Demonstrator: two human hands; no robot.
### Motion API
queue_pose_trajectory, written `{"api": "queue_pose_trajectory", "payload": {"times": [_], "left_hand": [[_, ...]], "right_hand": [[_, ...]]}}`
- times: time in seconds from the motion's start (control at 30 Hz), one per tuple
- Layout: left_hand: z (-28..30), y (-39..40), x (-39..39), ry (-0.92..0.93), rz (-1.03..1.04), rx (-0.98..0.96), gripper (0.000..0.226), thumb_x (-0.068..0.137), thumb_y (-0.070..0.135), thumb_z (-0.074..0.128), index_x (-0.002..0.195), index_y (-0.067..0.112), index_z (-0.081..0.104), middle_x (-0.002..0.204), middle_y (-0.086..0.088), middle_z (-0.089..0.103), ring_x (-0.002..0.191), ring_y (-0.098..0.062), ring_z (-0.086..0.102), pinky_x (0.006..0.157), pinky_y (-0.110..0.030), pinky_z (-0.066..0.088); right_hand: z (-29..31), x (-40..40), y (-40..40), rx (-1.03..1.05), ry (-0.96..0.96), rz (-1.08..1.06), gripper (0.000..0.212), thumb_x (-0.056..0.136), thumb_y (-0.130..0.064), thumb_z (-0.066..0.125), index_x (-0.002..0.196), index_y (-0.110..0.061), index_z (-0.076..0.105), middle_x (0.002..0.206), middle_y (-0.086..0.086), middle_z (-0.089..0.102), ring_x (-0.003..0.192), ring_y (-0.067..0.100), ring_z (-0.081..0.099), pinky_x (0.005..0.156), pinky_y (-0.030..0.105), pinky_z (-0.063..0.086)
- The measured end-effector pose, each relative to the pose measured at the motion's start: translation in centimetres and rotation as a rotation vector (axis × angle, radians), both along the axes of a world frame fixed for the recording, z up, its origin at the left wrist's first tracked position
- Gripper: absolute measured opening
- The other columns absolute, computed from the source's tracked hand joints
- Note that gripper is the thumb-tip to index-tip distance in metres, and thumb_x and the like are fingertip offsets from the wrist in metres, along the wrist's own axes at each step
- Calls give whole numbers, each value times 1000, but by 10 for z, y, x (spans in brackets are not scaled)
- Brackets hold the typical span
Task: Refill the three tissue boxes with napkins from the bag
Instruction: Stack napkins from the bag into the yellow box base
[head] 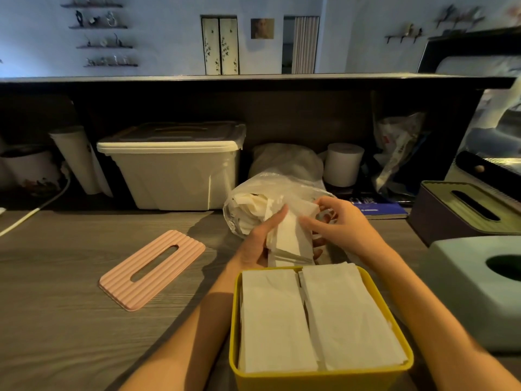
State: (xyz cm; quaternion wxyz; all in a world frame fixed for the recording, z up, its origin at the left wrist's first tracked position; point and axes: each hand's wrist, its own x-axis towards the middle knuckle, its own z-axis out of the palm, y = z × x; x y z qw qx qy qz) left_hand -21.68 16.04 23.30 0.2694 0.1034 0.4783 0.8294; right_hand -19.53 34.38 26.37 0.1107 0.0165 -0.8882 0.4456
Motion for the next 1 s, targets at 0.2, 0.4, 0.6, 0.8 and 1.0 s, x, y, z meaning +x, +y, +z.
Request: {"api": "queue_pose_trajectory", "payload": {"times": [0.2,0.4,0.6,0.8,1.0], "left_hand": [[7,-2,0,73,-155,-231,25,89,23,59,85,25,84,109,-15,75,101,-29,72,99,-46,53],[10,0,8,44,-217,-197,28,96,4,49,103,8,76,99,-15,77,88,-26,76,76,-36,62],[8,-7,3,45,-224,-163,28,93,5,55,108,11,78,104,-13,75,92,-24,74,81,-38,61],[-8,-4,-12,-94,-132,-8,34,96,4,48,108,8,79,110,-18,73,99,-29,72,92,-46,57],[-7,3,-16,-161,16,126,49,73,19,78,120,9,73,121,-24,65,114,-43,61,106,-59,43]], "right_hand": [[7,-15,-3,-72,225,21,36,91,-44,70,122,-27,67,112,-17,67,98,-4,64,68,8,52],[35,-37,-12,181,-17,162,25,94,-45,67,112,-29,76,105,-11,72,96,5,64,71,15,48],[46,-37,-15,-19,329,57,12,96,-33,70,102,-25,76,91,-15,72,86,-6,67,70,12,50],[54,-24,-6,-342,446,150,17,101,-28,63,113,-21,73,102,-14,73,99,5,68,78,22,57],[42,-24,-9,-238,112,442,22,99,-29,65,116,-19,74,112,-6,75,104,13,71,88,31,60]]}}
